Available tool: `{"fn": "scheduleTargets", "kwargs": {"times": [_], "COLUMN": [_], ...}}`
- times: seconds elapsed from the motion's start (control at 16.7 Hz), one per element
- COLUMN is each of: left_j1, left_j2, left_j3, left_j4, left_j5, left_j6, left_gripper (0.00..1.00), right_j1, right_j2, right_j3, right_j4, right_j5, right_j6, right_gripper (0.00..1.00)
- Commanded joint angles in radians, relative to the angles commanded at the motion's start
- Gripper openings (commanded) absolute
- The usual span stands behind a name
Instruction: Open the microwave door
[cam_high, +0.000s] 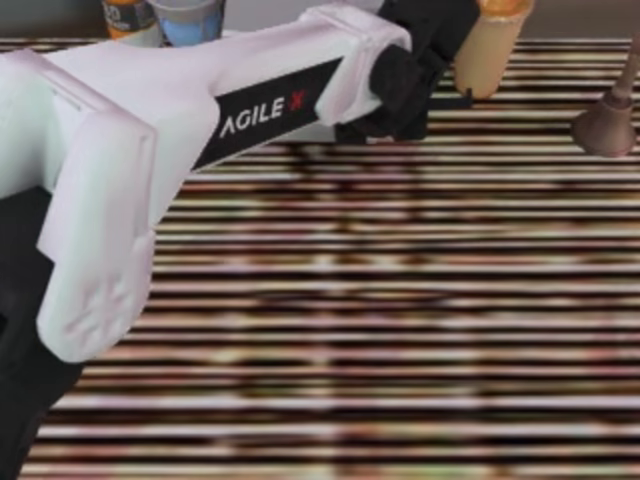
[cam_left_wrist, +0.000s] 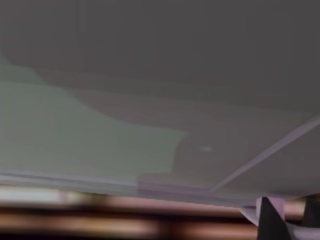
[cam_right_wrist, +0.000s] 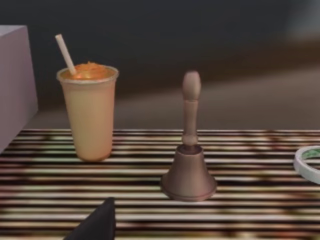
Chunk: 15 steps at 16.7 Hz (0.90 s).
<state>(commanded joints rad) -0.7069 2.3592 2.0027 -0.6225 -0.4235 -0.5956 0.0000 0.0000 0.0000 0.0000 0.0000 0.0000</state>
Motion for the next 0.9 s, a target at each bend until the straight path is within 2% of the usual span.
{"fn": "scheduleTargets", "kwargs": {"times": [0.42,0.9], "left_j1": [-0.007,0.003], "left_j2": [0.008,-0.058], "left_j3": [-0.003,-0.103], "left_j4": [0.003,0.067], "left_j5": [0.008,0.033], "left_j6": [-0.003,0.054], "left_gripper": [0.00,0.00], "right_j1": [0.000,0.000], "right_j2": [0.000,0.000], "right_j3": [0.000,0.000], "right_j4": [0.000,0.000], "right_j5": [0.000,0.000], "right_j6": [0.000,0.000], "right_gripper": [1.00,1.00]}}
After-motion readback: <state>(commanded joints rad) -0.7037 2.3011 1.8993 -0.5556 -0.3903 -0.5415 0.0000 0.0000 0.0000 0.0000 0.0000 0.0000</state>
